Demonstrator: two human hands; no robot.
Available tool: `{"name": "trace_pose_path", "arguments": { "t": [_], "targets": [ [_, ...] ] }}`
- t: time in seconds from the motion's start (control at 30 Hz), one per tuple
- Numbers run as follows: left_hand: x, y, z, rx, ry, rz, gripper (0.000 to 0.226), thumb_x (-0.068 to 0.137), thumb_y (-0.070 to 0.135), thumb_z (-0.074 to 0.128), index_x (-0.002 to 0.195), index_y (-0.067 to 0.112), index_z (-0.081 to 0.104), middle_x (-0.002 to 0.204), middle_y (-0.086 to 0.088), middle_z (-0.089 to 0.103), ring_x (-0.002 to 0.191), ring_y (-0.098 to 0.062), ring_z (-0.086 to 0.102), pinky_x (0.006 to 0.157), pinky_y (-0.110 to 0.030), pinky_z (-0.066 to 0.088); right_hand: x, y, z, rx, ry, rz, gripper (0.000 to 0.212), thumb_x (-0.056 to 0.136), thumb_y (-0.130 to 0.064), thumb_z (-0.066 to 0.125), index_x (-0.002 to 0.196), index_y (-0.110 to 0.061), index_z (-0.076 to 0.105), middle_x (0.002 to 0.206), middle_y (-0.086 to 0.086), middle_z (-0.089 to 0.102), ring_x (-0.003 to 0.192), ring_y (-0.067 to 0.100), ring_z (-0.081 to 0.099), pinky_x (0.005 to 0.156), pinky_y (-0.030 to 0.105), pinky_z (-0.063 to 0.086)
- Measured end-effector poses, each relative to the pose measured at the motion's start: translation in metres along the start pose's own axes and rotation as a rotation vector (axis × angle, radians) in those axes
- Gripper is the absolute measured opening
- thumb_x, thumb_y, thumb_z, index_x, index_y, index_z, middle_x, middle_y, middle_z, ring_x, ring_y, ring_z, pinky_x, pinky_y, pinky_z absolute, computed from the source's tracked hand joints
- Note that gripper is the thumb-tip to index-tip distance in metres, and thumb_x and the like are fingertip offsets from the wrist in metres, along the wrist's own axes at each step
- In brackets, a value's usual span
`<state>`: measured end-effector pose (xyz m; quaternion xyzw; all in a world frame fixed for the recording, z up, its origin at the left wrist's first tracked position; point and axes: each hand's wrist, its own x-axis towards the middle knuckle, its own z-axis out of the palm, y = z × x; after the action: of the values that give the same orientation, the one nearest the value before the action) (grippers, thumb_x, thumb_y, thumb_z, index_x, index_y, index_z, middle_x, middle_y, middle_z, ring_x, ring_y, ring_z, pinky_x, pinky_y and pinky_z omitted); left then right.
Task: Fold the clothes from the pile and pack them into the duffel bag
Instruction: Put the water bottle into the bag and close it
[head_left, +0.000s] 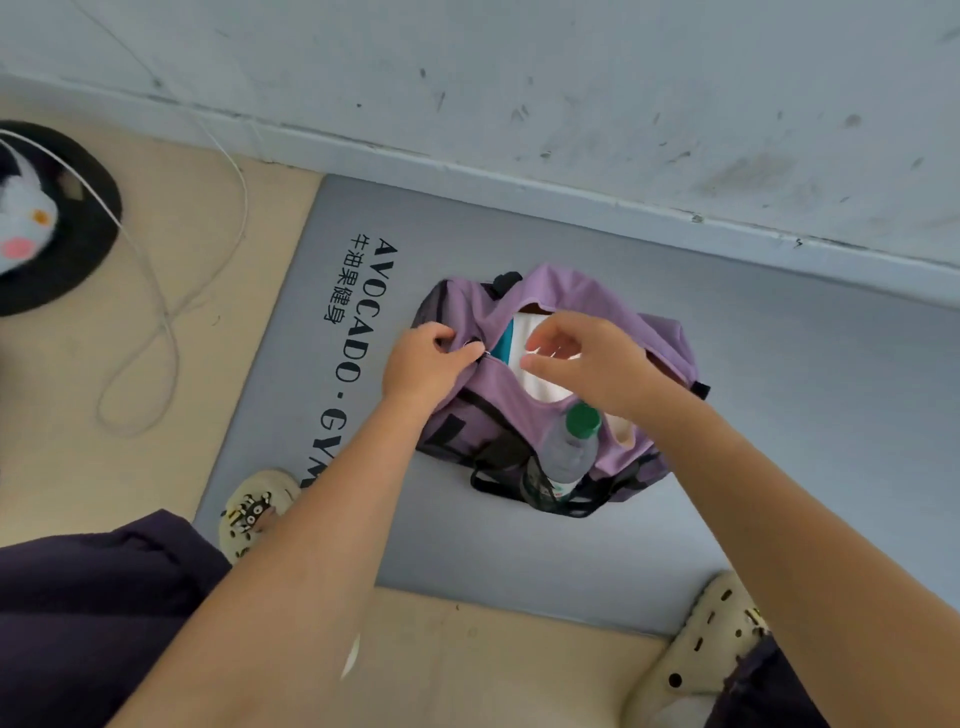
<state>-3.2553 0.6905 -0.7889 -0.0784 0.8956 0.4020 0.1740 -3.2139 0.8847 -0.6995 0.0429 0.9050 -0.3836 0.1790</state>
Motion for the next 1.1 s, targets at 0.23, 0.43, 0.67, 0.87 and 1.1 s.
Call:
{"name": "trace_pose_path", "arguments": {
  "t": [0.23, 0.43, 0.67, 0.87, 1.1],
  "targets": [
    [0.012, -0.009, -0.008, -0.075, -0.028, 0.022, 0.01, 0.083, 0.026, 0.076, 0.077, 0.027, 0.068, 0.084, 0.009, 0.066, 0.083, -0.013, 0.063, 0.076, -0.027, 0.048, 0.042, -0.021, 0.031, -0.007, -0.036, 0.019, 0.024, 0.089, -0.013, 0.064, 0.111, -0.02, 0.068, 0.094, -0.001, 0.069, 0.087, 0.014, 0.064, 0.082, 0.026, 0.05],
    [0.007, -0.022, -0.028, -0.455, -0.106, -0.062, 0.006, 0.089, 0.016, 0.069, 0.084, 0.017, 0.07, 0.079, 0.005, 0.068, 0.075, -0.009, 0.062, 0.063, -0.021, 0.054, 0.061, -0.027, 0.06, -0.059, -0.127, 0.026, 0.045, 0.085, -0.035, 0.073, 0.126, -0.022, 0.062, 0.071, -0.015, 0.049, 0.065, 0.0, 0.045, 0.059, 0.014, 0.032],
    [0.001, -0.026, -0.036, -0.724, -0.134, -0.117, 0.006, 0.093, 0.007, 0.063, 0.089, 0.011, 0.061, 0.079, -0.001, 0.068, 0.072, -0.014, 0.063, 0.057, -0.023, 0.053, 0.062, -0.025, 0.065, -0.007, -0.04, 0.037, 0.026, 0.08, -0.032, 0.078, 0.086, -0.015, 0.059, 0.067, -0.005, 0.055, 0.058, 0.007, 0.046, 0.054, 0.015, 0.035],
    [0.004, -0.011, -0.043, -0.524, -0.209, 0.01, 0.007, 0.088, 0.021, 0.071, 0.09, 0.019, 0.064, 0.071, 0.003, 0.064, 0.055, -0.008, 0.057, 0.054, -0.023, 0.049, 0.055, -0.02, 0.054, 0.049, -0.065, 0.127, 0.01, 0.085, -0.01, 0.071, 0.09, -0.015, 0.065, 0.073, 0.0, 0.071, 0.061, 0.009, 0.06, 0.069, 0.026, 0.052],
    [0.002, -0.006, -0.036, -0.334, -0.274, 0.094, 0.037, 0.081, 0.039, 0.077, 0.112, 0.019, 0.072, 0.084, 0.02, 0.064, 0.074, 0.009, 0.056, 0.063, -0.007, 0.039, 0.049, -0.028, 0.039, 0.289, -0.074, 0.087, 0.018, 0.087, 0.0, 0.067, 0.09, -0.018, 0.066, 0.078, 0.002, 0.072, 0.065, 0.009, 0.066, 0.065, 0.018, 0.054]
  ]
}}
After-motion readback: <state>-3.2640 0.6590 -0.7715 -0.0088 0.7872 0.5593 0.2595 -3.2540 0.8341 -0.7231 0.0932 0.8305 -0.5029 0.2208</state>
